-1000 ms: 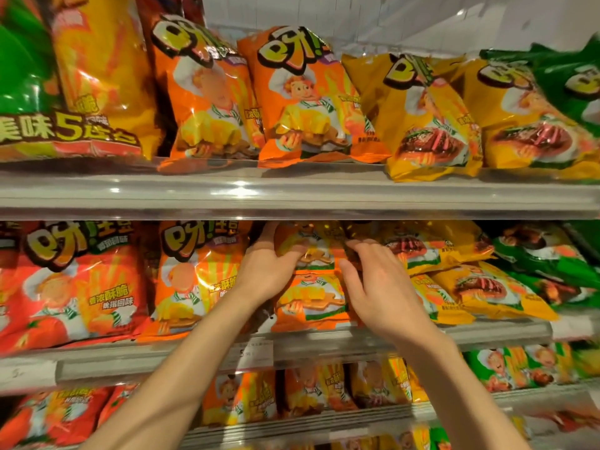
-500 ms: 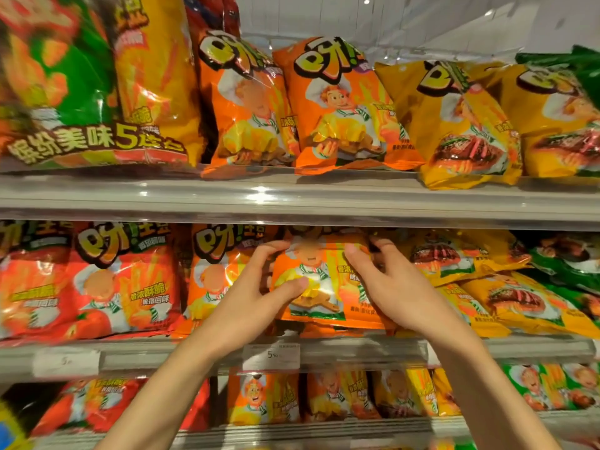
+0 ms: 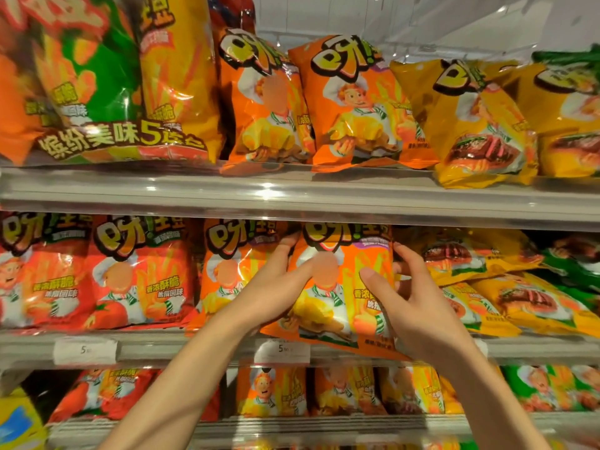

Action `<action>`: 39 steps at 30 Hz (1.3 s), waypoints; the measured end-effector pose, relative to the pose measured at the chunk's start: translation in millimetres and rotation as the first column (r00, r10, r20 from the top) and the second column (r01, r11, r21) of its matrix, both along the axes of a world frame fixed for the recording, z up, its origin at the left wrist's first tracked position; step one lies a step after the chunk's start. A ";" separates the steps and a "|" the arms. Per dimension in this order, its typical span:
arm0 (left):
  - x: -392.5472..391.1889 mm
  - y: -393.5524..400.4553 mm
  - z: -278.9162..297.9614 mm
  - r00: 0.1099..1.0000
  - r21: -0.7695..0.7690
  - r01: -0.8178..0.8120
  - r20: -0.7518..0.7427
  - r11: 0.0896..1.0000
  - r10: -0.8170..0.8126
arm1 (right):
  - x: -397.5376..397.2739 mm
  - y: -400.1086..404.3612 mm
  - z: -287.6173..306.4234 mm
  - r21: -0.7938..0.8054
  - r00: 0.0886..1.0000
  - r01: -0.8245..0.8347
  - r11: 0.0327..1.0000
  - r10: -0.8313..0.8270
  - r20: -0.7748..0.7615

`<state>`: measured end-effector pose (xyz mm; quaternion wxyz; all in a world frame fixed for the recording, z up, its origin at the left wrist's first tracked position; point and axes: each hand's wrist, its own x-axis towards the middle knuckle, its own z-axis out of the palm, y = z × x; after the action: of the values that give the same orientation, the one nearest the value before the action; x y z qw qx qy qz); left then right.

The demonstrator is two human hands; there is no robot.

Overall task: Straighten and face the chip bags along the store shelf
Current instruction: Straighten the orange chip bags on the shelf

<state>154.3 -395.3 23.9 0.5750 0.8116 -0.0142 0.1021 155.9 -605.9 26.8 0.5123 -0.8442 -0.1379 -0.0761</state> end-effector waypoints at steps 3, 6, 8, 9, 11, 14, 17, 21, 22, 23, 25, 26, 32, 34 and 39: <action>-9.6 9.1 -6.5 0.999 0.051 -0.038 0.032 0.998 0.036 | 1.0 7.1 -0.1 -0.032 0.999 -0.008 0.999 0.009 0.037; -23.4 28.1 -11.1 0.993 0.036 -0.101 0.068 0.994 0.099 | -0.6 23.2 0.4 -0.058 0.996 -0.079 0.995 0.082 0.039; -36.0 41.2 -10.6 0.982 0.024 -0.168 0.090 0.986 0.165 | -1.2 34.1 8.2 -0.062 0.994 -0.113 0.992 0.113 0.000; -42.0 47.5 -11.2 0.979 0.013 -0.182 0.097 0.983 0.180 | 4.4 37.7 9.8 -0.072 0.995 -0.104 0.992 0.104 0.004; -52.5 61.9 -14.3 0.973 -0.001 -0.209 0.105 0.978 0.208 | 27.5 41.5 10.4 -0.180 0.998 -0.017 0.983 0.026 0.048; -67.0 78.0 -16.6 0.958 0.006 -0.249 0.145 0.968 0.246 | 56.5 50.4 9.3 -0.481 0.996 0.069 0.874 -0.091 -0.022; -75.6 88.6 -18.5 0.954 0.010 -0.256 0.161 0.967 0.251 | 61.2 62.8 6.0 -0.679 0.977 -0.031 0.734 -0.121 -0.175; -81.1 94.4 -17.1 0.938 0.027 -0.306 0.179 0.952 0.296 | 64.1 66.5 5.3 -0.722 0.976 0.003 0.691 -0.160 -0.149; -82.6 94.0 -15.7 0.937 0.033 -0.312 0.176 0.949 0.302 | 64.9 64.3 5.7 -0.699 0.976 0.034 0.715 -0.173 -0.130; -83.5 94.8 -15.2 0.938 0.040 -0.314 0.169 0.949 0.303 | 65.5 62.1 6.2 -0.668 0.977 0.062 0.742 -0.181 -0.111; -84.1 98.5 -16.9 0.939 0.047 -0.310 0.173 0.949 0.298 | 67.4 58.6 5.6 -0.611 0.977 0.103 0.785 -0.196 -0.088; -84.8 99.7 -17.1 0.939 0.055 -0.308 0.177 0.950 0.295 | 67.1 57.6 5.9 -0.587 0.975 0.120 0.800 -0.205 -0.080; -86.2 105.7 -17.8 0.941 0.064 -0.302 0.179 0.951 0.287 | 63.6 60.2 9.6 -0.381 0.968 0.239 0.893 -0.249 0.023; -85.5 107.7 -18.0 0.943 0.080 -0.300 0.177 0.950 0.283 | 60.8 69.2 2.0 -0.284 0.960 0.277 0.918 -0.254 0.114; -85.3 106.1 -16.6 0.944 0.087 -0.290 0.188 0.953 0.270 | 66.3 90.3 -40.7 -0.325 0.958 0.256 0.910 -0.195 0.209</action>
<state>69.0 -289.2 7.3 0.5041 0.8247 0.0453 0.2524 222.2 -515.7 -13.9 0.3282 -0.9221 -0.0942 -0.1819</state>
